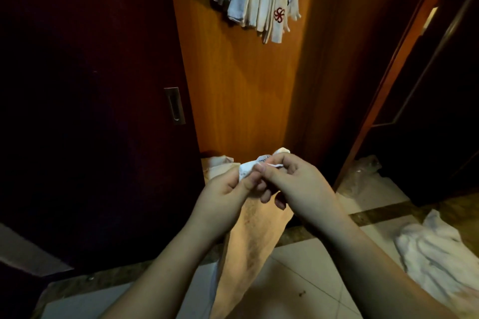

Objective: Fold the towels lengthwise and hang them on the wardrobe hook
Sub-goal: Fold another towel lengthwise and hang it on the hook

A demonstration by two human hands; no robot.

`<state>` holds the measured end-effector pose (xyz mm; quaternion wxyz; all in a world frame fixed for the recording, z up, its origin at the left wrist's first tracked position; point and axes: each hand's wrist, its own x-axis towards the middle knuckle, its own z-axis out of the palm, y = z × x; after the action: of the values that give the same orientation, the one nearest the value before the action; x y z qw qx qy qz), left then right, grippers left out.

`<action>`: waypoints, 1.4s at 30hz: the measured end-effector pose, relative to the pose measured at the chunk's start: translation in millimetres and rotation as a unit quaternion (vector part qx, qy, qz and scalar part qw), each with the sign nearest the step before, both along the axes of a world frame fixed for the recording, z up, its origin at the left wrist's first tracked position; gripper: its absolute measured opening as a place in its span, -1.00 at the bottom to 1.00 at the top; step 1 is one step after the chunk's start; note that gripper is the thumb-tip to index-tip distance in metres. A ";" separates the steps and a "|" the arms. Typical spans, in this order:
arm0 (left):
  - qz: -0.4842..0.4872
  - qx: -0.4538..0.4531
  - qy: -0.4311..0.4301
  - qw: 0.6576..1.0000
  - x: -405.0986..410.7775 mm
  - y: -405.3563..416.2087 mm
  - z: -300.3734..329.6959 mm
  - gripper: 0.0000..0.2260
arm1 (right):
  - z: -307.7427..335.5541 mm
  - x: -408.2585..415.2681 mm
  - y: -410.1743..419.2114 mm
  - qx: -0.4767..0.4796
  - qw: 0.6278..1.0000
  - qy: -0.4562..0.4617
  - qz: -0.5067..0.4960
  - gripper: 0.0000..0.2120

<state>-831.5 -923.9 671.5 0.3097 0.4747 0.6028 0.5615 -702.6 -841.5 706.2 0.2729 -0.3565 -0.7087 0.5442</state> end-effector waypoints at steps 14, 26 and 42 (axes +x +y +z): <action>-0.006 -0.051 -0.019 0.998 -47.3 -19.4 -6.0 -0.75 | -12.7 39.3 45.2 0.307 0.854 -0.374 0.191 -0.80; -0.016 0.005 -0.055 0.998 -79.6 -17.5 14.4 -0.51 | -10.4 43.0 81.9 0.360 0.894 -0.225 0.145 -0.80; 0.066 0.178 -0.113 0.975 -19.5 27.0 78.1 -0.68 | 23.2 36.6 91.4 0.297 0.912 0.231 -0.163 -0.84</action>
<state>-851.0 -896.9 749.6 0.2484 0.4149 0.4841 0.7292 -666.0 -750.1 729.4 0.6076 -0.2336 -0.6868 0.3234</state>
